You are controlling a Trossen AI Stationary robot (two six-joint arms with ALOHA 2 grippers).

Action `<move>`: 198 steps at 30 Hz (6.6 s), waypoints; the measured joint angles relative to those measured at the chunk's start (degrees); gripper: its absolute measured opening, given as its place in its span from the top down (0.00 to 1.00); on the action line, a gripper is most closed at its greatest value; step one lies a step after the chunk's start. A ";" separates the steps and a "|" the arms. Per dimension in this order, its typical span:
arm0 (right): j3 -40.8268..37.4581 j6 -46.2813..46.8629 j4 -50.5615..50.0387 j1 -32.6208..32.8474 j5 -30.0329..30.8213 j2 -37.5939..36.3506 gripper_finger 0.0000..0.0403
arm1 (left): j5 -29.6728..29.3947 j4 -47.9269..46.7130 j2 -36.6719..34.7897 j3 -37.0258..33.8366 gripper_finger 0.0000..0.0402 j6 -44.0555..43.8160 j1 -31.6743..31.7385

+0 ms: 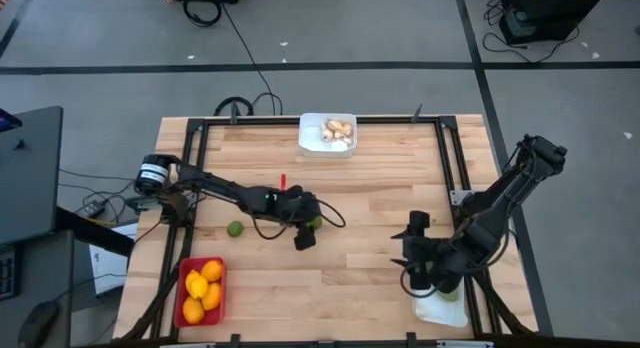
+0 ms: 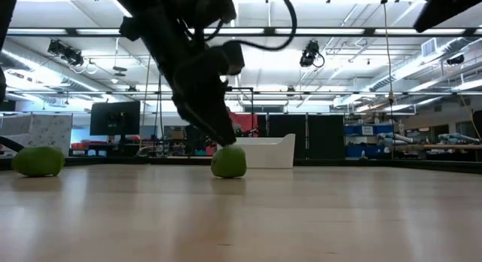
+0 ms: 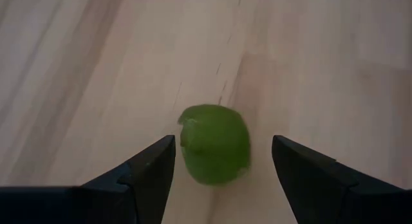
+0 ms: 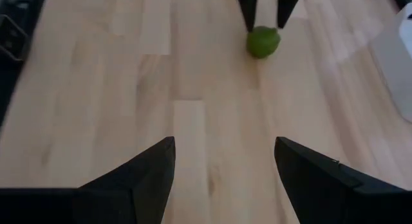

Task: Sort produce into baskets
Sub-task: Put the lime into the bottom white bin

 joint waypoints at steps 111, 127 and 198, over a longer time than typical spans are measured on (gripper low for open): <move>-22.33 53.18 11.19 -1.85 -49.95 -21.67 0.74 | -35.67 -20.31 -0.26 11.54 0.43 5.08 -17.89; -22.33 41.58 13.75 -1.25 -53.43 -19.01 0.44 | -24.25 -36.65 -0.24 11.52 0.43 -9.61 -18.17; -22.33 -29.02 66.00 -14.20 4.98 2.90 0.40 | -16.50 48.54 -21.05 -20.68 0.61 3.19 -10.23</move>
